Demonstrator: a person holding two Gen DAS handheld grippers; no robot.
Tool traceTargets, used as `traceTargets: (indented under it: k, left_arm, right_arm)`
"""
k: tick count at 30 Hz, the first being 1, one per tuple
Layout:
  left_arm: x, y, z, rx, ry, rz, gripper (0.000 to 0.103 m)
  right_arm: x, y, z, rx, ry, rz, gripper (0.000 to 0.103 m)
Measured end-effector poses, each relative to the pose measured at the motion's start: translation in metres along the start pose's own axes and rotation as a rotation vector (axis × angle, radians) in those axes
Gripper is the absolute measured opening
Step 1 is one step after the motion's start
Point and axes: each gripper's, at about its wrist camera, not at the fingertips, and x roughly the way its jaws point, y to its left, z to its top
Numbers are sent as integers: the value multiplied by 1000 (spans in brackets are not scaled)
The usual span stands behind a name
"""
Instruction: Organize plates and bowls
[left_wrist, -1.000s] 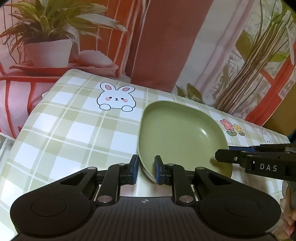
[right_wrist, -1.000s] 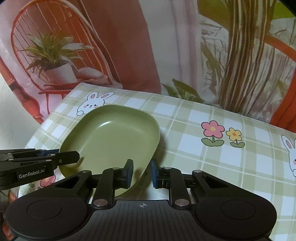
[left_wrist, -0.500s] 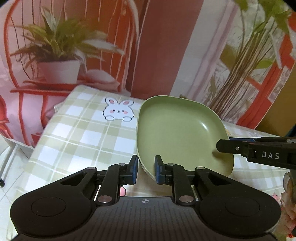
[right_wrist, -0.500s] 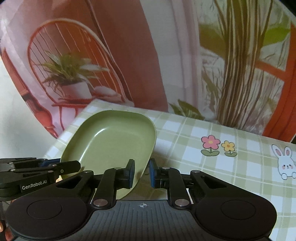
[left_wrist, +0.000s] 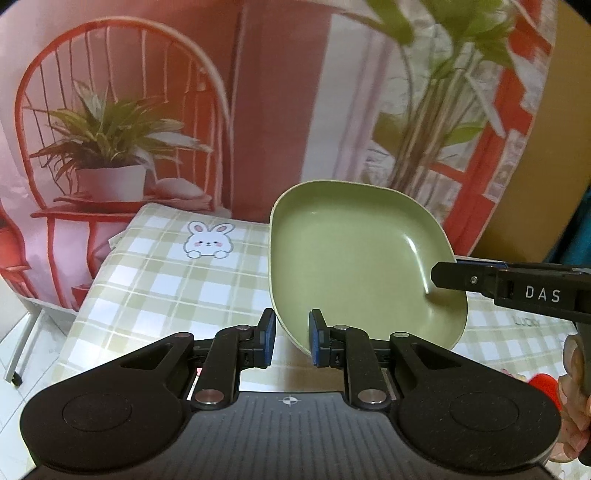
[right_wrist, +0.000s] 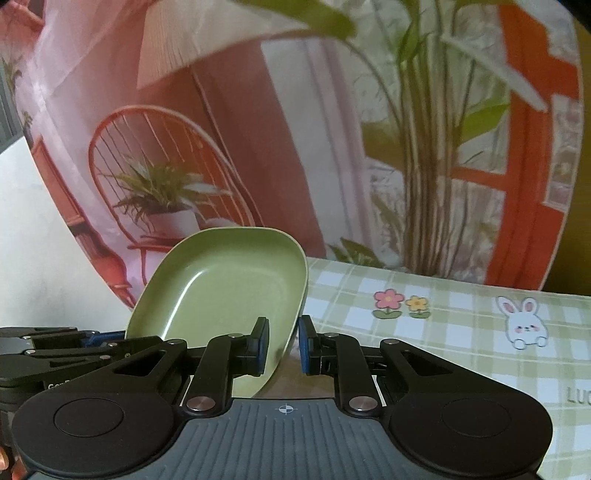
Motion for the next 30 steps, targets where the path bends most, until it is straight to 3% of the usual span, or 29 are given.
traceTargets:
  k: [12, 30]
  left_arm:
    - [-24, -47, -28, 12, 5, -43, 21]
    - [-39, -97, -52, 66, 29, -108, 21]
  right_arm:
    - [-59, -28, -25, 15, -43, -24, 16]
    - [-110, -72, -62, 80, -72, -60, 16]
